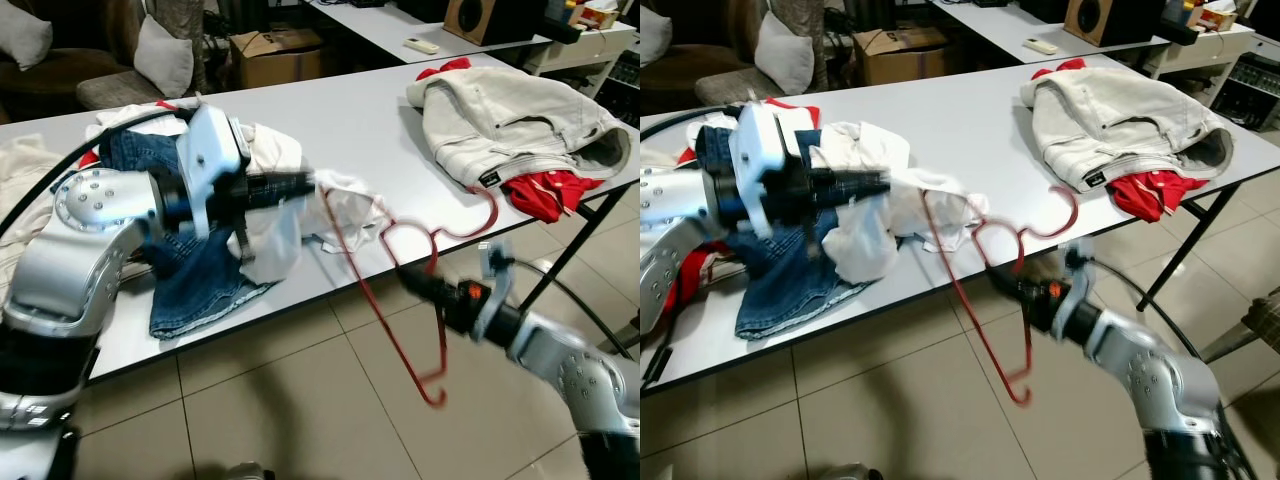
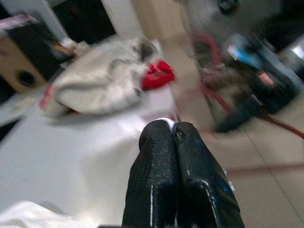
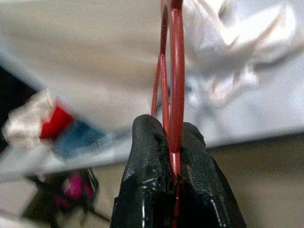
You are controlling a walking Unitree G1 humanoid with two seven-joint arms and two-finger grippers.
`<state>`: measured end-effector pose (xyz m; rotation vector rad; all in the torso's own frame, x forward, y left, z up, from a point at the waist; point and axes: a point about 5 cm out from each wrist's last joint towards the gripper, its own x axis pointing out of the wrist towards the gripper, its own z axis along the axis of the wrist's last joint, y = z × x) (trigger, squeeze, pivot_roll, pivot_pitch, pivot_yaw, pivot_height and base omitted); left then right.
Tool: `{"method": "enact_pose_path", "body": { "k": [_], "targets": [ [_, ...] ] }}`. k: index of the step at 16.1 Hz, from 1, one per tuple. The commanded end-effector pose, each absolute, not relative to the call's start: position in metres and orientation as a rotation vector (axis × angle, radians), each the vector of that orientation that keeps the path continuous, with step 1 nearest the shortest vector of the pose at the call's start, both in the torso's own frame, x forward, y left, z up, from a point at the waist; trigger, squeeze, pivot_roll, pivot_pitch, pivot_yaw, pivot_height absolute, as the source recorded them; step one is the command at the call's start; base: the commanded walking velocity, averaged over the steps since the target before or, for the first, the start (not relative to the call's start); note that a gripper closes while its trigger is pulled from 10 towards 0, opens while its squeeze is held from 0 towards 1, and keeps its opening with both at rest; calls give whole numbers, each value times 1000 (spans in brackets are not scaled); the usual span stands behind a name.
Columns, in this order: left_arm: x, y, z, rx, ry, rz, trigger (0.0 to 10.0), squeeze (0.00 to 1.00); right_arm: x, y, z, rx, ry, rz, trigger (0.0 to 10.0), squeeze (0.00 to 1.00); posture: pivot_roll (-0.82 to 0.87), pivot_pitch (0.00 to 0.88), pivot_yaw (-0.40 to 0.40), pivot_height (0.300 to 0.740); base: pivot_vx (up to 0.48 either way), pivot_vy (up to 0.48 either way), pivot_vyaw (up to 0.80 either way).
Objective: Hang hanger
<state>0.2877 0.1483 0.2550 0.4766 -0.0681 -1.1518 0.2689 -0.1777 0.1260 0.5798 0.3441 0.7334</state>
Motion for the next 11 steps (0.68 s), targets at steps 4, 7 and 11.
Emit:
{"method": "enact_pose_path", "body": {
  "k": [4, 7, 11],
  "targets": [
    [293, 143, 231, 620, 13, -1115, 0, 0, 275, -177, 146, 800, 198, 759, 0, 0, -48, 0, -18, 740, 0, 0, 0],
    [286, 128, 230, 574, -6, -1198, 0, 0, 293, -166, 129, 952, 226, 597, 0, 0, -55, 0, -7, 740, 0, 0, 0],
    [279, 117, 210, 590, 40, -1259, 0, 0, 330, -155, 144, 1239, 123, 459, 0, 0, -45, 0, 0, 740, 0, 0, 0]
  ]
}}
